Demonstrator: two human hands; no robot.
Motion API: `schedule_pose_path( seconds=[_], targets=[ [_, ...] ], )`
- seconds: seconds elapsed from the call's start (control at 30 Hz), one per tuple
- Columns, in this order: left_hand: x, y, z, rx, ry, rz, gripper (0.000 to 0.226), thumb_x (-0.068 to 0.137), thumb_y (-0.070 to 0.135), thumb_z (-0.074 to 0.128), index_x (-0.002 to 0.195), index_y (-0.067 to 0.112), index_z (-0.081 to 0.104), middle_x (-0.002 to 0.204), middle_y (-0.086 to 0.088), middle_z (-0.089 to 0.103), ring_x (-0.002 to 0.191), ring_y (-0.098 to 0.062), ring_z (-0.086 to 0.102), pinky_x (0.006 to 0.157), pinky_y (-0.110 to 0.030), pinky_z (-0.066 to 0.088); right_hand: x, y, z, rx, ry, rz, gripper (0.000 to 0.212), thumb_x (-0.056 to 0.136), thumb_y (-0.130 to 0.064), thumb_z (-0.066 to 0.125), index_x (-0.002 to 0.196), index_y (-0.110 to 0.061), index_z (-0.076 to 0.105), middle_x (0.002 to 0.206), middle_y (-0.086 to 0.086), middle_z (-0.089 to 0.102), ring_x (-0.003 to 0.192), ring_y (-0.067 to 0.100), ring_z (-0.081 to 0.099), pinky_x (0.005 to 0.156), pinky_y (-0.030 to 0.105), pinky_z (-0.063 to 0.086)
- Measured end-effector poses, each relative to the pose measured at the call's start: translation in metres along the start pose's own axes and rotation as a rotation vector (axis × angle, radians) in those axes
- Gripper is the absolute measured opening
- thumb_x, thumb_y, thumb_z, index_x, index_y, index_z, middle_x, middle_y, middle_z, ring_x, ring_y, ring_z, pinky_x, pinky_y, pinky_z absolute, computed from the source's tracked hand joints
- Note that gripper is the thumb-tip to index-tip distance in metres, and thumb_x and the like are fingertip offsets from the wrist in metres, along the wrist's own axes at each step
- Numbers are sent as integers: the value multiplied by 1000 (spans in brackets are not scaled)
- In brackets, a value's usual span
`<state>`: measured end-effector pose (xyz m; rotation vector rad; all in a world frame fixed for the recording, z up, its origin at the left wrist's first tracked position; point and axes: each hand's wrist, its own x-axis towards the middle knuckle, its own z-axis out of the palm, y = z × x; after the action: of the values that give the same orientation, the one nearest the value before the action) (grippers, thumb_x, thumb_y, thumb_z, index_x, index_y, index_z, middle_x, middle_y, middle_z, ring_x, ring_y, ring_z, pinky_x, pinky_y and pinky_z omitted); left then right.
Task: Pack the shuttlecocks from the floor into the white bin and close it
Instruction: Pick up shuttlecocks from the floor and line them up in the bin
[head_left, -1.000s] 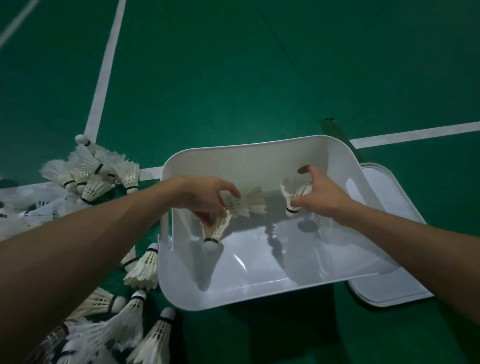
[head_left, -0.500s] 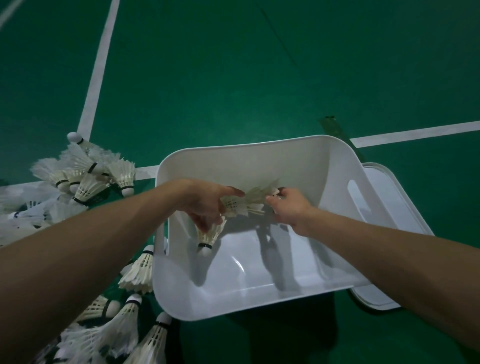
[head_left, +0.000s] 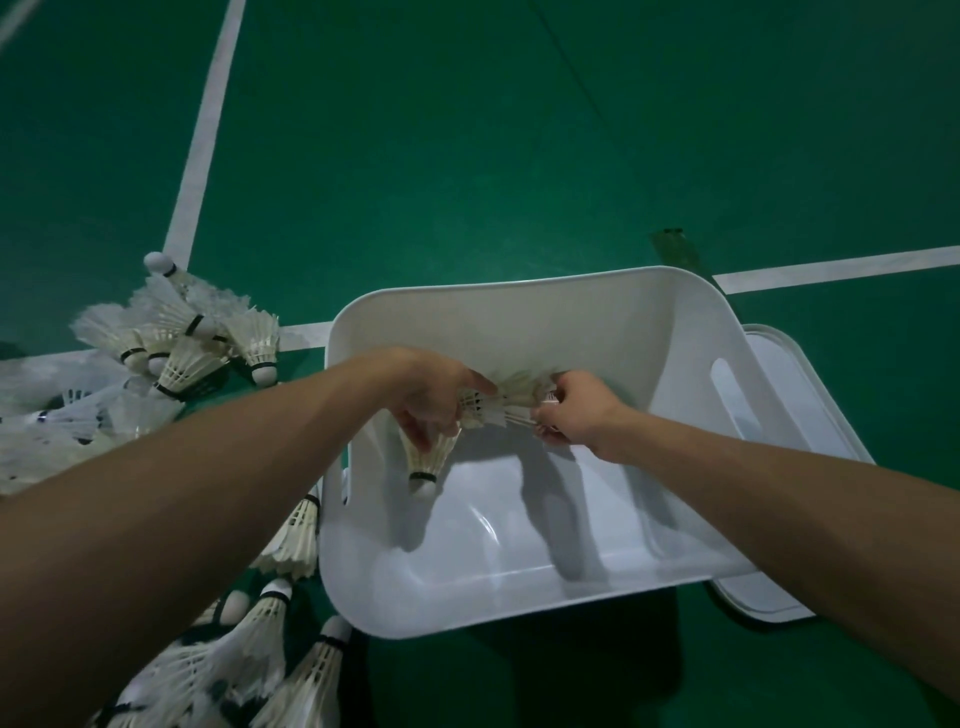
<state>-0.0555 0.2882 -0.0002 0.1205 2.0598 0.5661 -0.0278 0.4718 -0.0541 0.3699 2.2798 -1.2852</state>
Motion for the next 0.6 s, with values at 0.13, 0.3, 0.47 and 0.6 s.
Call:
schedule_pose_path(
  seconds=[0.13, 0.3, 0.47, 0.6],
  targets=[
    [3, -1, 1, 1, -7, -1, 74, 89, -5, 56, 144, 38, 32, 135, -12, 45, 92, -34, 65, 69, -40, 60, 7, -1, -2, -88, -32, -2, 13, 89, 2, 58, 100, -5, 58, 76, 11, 60, 68, 25, 60, 73, 45, 57],
    [-1, -5, 0, -28, -36, 10, 87, 81, -13, 61, 146, 36, 29, 130, -10, 48, 97, -34, 62, 76, -42, 59, 6, 2, -16, -40, -6, -19, 21, 77, -6, 77, 82, -10, 58, 81, 11, 61, 79, 24, 60, 85, 50, 55],
    [-10, -2, -1, 3, -38, 42, 90, 77, -21, 60, 147, 28, 30, 132, -9, 50, 103, -34, 58, 77, -39, 58, 0, 6, -37, -9, 20, -9, 54, 68, -21, 86, 112, -9, 57, 96, 7, 67, 88, 18, 66, 78, 32, 57],
    [-18, 2, -2, 60, -1, 99, 78, 79, -20, 56, 143, 22, 39, 123, -4, 52, 91, -27, 58, 71, -35, 59, -12, 1, -53, -79, 112, -47, 51, 68, -28, 86, 109, -16, 57, 94, 4, 66, 85, 18, 65, 75, 31, 54]
  ],
)
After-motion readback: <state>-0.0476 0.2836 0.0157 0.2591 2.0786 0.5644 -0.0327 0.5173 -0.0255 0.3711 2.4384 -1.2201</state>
